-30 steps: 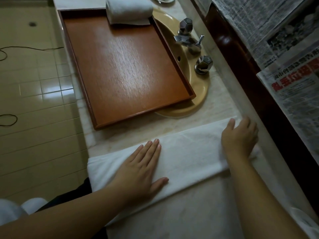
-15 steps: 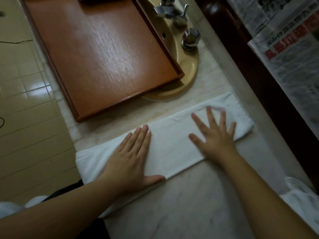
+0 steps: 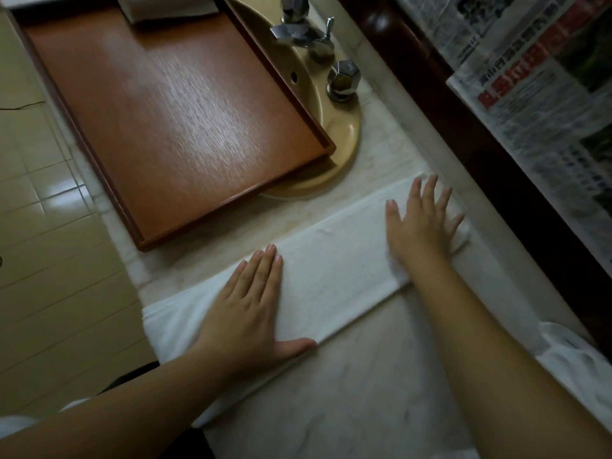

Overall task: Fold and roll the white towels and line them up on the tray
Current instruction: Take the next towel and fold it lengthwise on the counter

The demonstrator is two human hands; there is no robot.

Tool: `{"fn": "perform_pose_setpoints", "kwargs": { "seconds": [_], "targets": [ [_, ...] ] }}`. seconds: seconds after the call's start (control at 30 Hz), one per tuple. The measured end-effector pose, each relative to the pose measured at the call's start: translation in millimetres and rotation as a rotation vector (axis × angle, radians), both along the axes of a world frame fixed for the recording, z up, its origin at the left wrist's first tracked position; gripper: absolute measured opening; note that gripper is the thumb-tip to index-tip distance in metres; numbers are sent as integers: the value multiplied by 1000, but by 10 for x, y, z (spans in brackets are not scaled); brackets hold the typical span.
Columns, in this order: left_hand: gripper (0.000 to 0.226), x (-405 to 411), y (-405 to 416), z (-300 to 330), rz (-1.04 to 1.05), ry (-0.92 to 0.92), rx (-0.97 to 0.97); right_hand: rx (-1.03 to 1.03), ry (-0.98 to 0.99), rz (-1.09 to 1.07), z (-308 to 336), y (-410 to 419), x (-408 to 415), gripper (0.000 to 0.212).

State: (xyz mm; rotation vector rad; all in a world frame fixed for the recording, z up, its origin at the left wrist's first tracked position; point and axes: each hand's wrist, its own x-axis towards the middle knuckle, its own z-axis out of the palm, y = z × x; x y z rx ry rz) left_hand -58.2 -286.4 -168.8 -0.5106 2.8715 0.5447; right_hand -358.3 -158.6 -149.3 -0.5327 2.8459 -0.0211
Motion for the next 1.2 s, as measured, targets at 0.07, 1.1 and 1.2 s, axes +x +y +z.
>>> {"fn": "perform_pose_setpoints", "kwargs": {
  "seconds": [0.07, 1.1, 1.2],
  "targets": [
    [136, -3, -2, 4, 7, -17, 12, -78, -23, -11, 57, -201, 549, 88],
    [136, 484, -290, 62, -35, -23, 55, -45, -48, -112, 63, -259, 451, 106],
    [137, 483, -300, 71, -20, -28, 68, -19, -67, 133, 20, -450, 1312, 103]
  ]
}}
